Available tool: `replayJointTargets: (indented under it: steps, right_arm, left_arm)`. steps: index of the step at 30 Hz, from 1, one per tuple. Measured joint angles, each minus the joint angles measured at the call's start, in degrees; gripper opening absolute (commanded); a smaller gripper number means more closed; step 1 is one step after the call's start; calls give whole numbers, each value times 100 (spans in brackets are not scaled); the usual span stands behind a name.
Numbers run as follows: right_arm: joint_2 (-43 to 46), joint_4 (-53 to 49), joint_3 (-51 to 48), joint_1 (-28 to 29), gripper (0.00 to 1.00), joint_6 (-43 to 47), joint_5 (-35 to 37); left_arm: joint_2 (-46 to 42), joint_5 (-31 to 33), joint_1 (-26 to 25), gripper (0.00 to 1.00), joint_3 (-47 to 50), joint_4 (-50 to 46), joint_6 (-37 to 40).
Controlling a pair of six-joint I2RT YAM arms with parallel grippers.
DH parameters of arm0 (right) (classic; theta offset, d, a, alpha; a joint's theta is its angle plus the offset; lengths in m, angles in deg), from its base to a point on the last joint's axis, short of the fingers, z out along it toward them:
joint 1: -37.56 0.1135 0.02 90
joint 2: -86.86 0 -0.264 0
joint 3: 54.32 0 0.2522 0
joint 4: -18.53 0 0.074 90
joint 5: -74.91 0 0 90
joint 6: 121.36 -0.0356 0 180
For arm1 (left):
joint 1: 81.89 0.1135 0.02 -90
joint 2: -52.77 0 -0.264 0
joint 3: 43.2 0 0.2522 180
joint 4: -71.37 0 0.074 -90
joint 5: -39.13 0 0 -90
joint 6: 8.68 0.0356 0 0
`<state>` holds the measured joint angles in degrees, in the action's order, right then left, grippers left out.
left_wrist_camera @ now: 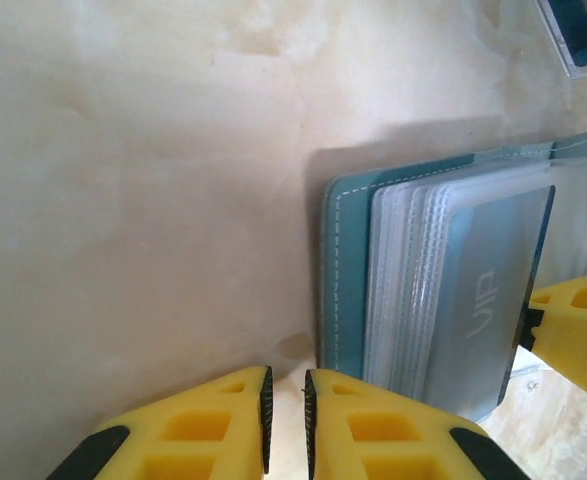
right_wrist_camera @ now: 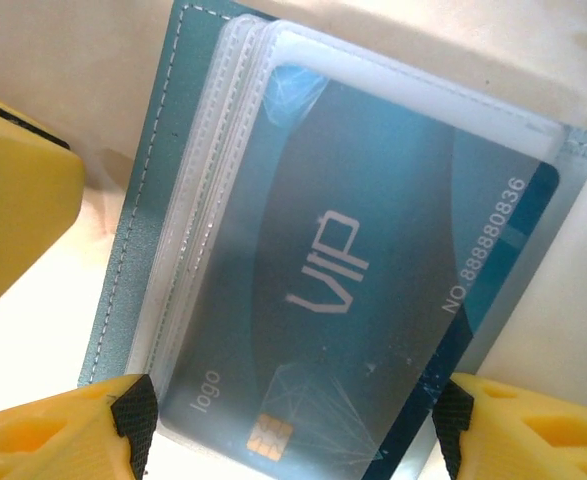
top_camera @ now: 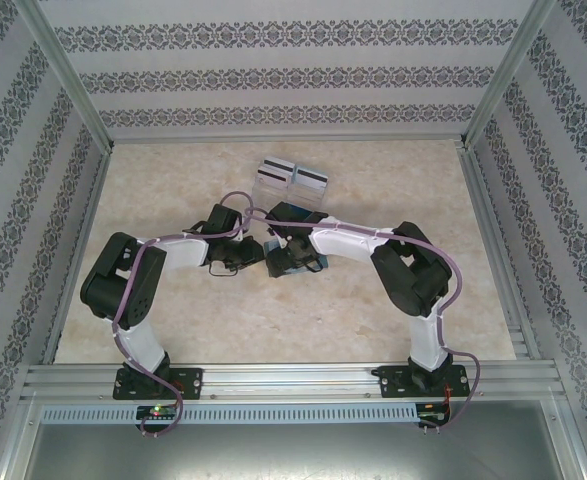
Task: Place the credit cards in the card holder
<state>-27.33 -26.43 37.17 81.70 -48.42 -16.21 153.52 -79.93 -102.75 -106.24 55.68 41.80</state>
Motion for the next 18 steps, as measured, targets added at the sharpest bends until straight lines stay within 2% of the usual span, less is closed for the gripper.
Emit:
replayJointTargets:
  steps: [12,18]
  right_arm:
    - [-44,7,55,0,80,-313,-42]
    - [-203,-133,282,0,72,-374,24]
  left_arm:
    - [0,-4,33,19,4,7,2]
    - [0,-7,35,19,4,4,2]
